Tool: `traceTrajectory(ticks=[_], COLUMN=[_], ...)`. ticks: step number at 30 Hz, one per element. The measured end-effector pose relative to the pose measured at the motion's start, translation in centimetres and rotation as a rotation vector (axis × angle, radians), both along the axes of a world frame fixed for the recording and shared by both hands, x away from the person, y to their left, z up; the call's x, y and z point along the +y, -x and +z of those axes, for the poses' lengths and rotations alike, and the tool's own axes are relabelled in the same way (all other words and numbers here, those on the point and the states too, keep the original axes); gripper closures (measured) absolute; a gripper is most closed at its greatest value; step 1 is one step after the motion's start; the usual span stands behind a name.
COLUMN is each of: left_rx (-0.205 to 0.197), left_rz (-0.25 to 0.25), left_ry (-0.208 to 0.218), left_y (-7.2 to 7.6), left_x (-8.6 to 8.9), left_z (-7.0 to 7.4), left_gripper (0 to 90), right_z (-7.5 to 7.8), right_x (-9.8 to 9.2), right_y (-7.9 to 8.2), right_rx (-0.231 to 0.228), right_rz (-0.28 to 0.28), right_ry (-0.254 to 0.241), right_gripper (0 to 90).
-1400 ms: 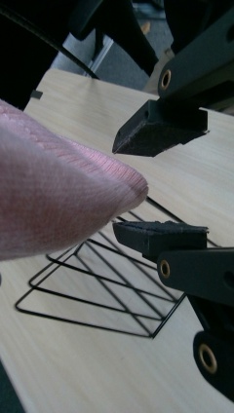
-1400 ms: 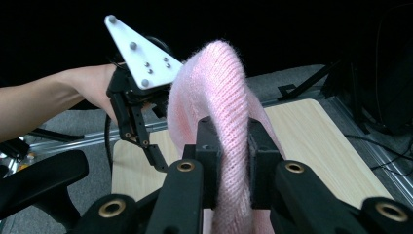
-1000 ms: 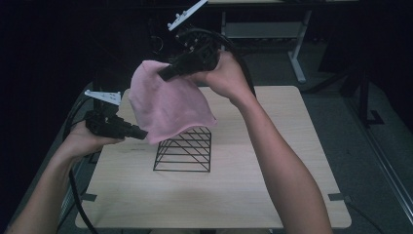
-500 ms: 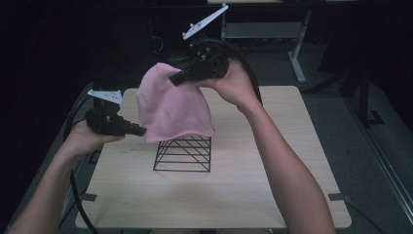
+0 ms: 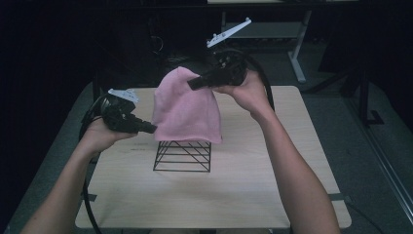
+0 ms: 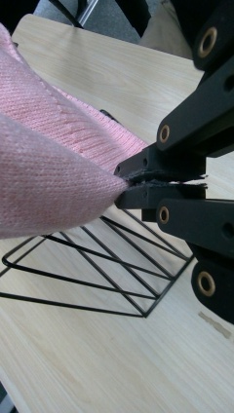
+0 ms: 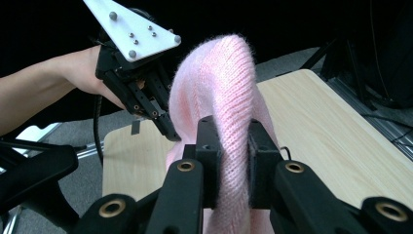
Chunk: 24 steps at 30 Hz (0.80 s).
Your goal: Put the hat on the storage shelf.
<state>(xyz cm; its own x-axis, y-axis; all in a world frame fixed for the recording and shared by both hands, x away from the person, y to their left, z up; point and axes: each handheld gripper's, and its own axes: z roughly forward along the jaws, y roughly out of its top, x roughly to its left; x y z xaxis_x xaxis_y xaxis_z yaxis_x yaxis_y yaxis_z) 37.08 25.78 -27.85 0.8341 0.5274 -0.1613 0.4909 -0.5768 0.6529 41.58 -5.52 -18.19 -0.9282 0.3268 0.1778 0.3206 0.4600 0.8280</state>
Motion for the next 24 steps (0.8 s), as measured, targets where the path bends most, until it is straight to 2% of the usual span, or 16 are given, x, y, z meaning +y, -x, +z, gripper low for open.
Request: traceTrajectory(ticks=[7, 15, 19, 24], left_rx=[0.003, 0.008, 0.001, 0.000], left_rz=[-0.009, -0.002, 0.030, 0.036], left_ry=[-0.021, -0.027, -0.021, -0.022], left_y=[-0.2, 0.7, 1.1, 1.3], left_x=[-0.5, 0.5, 1.3, 1.7], left_z=[-0.5, -1.4, -1.7, -2.3], left_gripper=[87.2, 87.4, 87.4, 87.4], right_z=[-0.5, -1.2, -1.4, -1.9], right_x=[-0.5, 1.1, 1.7, 2.1], right_y=[-0.1, 0.2, 0.4, 0.5], right_rx=[-0.001, 0.000, -0.001, 0.003], right_rz=[0.003, 0.038, 0.054, 0.066], right_ry=[-0.015, -0.003, -0.002, -0.003], right_gripper=[79.0, 79.0, 78.8, 78.7])
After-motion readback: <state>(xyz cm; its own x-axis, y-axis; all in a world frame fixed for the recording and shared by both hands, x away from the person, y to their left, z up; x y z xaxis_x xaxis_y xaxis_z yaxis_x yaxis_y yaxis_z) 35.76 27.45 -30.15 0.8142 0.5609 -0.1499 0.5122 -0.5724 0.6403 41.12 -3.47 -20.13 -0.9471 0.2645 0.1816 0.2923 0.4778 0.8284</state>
